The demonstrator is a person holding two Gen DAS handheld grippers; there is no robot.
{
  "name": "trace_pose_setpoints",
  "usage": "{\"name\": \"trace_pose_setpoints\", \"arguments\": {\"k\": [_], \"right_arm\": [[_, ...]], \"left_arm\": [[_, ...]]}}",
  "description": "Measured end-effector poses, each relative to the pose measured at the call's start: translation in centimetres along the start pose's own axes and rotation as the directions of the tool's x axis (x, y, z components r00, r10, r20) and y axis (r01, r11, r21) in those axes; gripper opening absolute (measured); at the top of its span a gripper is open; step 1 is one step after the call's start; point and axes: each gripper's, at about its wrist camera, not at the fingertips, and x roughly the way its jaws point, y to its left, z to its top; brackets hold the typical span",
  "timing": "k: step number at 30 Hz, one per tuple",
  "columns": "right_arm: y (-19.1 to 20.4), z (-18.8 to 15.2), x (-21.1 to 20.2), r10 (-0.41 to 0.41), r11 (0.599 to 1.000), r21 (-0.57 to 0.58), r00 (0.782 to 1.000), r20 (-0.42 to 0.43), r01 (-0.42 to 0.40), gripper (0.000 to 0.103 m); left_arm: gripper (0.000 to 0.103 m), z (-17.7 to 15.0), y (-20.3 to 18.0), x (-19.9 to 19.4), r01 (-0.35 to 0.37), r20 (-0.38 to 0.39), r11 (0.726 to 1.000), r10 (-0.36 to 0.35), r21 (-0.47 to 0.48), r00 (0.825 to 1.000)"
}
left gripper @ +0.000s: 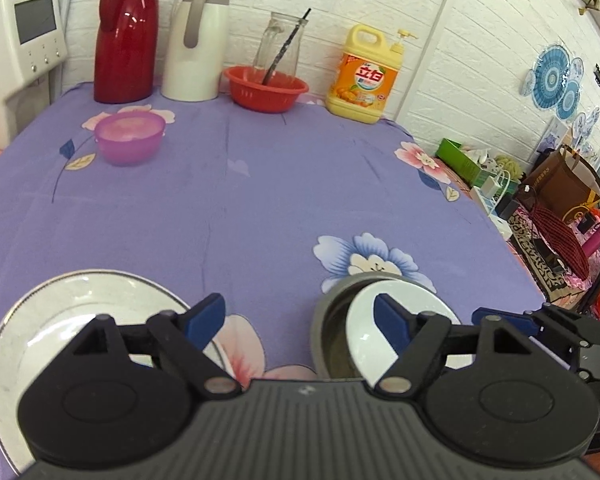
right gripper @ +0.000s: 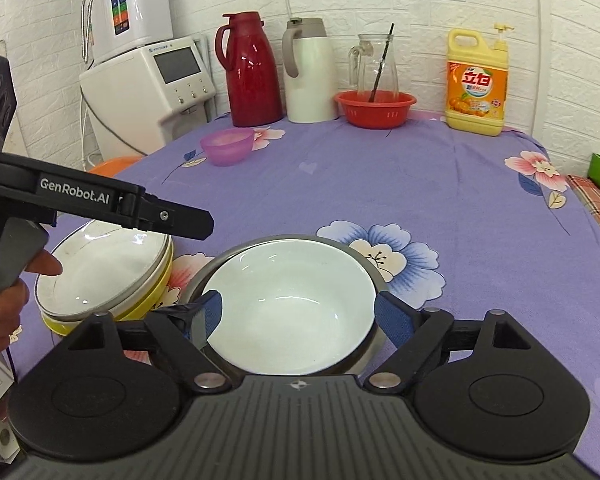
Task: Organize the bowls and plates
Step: 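Move the left tool to the pink plastic bowl and grip its rim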
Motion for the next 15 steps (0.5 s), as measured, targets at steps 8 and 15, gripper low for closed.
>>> {"name": "trace_pose_setpoints", "arguments": {"k": [8, 15], "right_arm": [[-0.1, 2.8, 2.2, 0.041, 0.998, 0.048, 0.999, -0.023, -0.039, 0.103], [0.9, 6.1, 4.6, 0.176, 0.979, 0.103, 0.984, 0.001, -0.175, 0.103]], "left_arm": [[0.076, 1.7, 3.0, 0.4, -0.026, 0.013, 0.999, 0.026, -0.031, 1.000], [0.076, 3.5, 7.1, 0.2, -0.073, 0.045, 0.995, 0.077, -0.074, 0.996]]}}
